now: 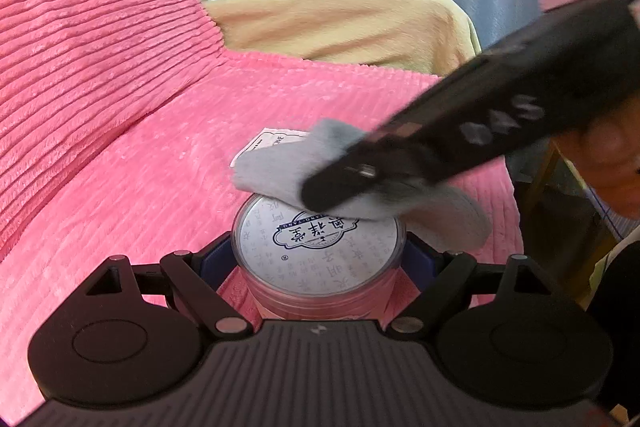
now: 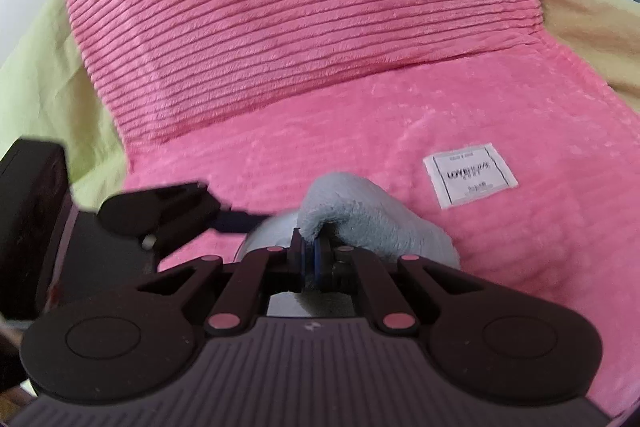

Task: Clean container
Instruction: 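Hold the jar with the left gripper while the right gripper rubs the cloth across the lid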

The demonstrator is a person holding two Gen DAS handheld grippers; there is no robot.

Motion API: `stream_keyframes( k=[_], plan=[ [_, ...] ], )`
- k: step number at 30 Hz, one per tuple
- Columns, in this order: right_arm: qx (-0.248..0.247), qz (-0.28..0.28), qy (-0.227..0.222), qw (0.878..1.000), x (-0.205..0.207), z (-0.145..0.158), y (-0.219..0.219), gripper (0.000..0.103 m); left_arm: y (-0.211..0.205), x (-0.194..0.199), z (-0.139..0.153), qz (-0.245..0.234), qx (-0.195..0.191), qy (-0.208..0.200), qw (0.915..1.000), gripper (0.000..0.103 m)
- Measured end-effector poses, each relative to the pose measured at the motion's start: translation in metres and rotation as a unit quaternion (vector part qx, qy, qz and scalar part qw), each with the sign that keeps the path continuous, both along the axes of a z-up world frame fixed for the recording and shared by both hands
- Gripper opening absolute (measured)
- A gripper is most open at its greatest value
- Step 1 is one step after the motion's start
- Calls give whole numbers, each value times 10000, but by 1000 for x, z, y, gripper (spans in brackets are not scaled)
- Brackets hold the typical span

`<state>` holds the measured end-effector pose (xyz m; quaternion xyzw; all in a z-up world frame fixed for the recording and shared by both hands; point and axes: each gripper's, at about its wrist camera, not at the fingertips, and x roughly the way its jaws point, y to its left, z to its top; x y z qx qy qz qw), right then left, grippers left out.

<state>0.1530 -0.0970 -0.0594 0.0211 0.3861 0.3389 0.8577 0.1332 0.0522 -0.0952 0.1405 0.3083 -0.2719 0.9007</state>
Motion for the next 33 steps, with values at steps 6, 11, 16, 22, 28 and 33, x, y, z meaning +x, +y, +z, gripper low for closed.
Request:
stream_keyframes(
  k=[6, 11, 16, 22, 28, 33],
  plan=[
    [247, 242, 211, 9992, -12, 0, 12, 2, 0, 1, 1, 20, 14, 15, 10000, 86],
    [325, 280, 147, 9990, -8, -2, 26, 2, 1, 1, 2, 45, 25, 24, 10000, 86],
    [406, 55, 100, 9991, 7, -5, 24, 1, 1, 2, 3, 42, 23, 29, 10000, 86],
    [272, -61, 63, 9996, 15, -3, 4, 1, -6, 0, 3, 69, 50, 11, 10000, 86],
    [157, 37, 88, 9998, -4, -3, 0, 2, -8, 0, 2, 40, 115, -27, 9999, 86],
    [88, 209, 52, 9997, -10, -1, 1, 2, -8, -1, 2, 55, 121, -24, 9999, 86]
  ],
)
